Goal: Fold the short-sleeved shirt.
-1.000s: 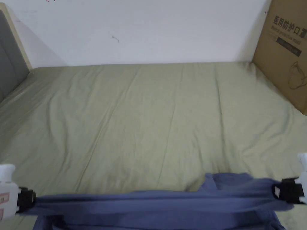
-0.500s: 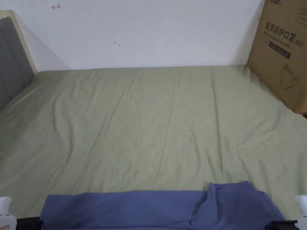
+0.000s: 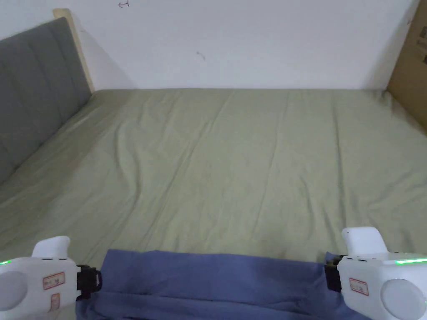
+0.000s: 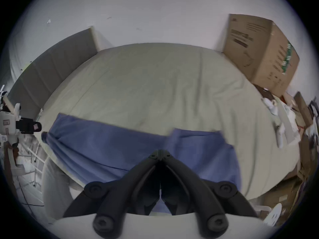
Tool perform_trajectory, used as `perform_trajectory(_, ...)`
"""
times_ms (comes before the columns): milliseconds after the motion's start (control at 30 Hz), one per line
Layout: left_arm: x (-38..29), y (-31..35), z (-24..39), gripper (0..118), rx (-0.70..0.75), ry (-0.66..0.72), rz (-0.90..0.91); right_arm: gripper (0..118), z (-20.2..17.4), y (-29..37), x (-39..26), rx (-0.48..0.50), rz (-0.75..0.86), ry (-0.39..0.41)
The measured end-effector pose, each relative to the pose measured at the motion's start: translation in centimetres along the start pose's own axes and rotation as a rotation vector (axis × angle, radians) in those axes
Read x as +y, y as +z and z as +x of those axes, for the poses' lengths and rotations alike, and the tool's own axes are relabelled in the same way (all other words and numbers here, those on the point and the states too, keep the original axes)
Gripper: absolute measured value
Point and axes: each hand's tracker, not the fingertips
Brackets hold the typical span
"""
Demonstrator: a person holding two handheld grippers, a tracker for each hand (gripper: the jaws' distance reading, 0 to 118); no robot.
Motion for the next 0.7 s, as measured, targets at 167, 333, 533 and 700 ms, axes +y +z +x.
perform_trajectory(167, -0.6, -0.9, -5.0, 74, -0.210, 0.224, -0.003, 0, -2.9, -2.3, -0.2, 0.054, -0.073, 0.079)
perform_trajectory(333, -1.7, -3.6, -7.0, 106, -0.241, 0.360, -0.067, 0, -3.9, -3.0, -0.5, 0.074, -0.101, 0.103)
perform_trajectory(533, -2.4, -6.6, -7.4, 106, -0.322, 0.443, -0.106, 0, -4.2, -3.4, -0.8, 0.082, -0.153, 0.121)
perform_trajectory(700, -2.2, -6.9, -7.6, 13, -0.219, 0.424, -0.135, 0, -4.0, -3.5, -1.3, 0.069, -0.165, 0.126)
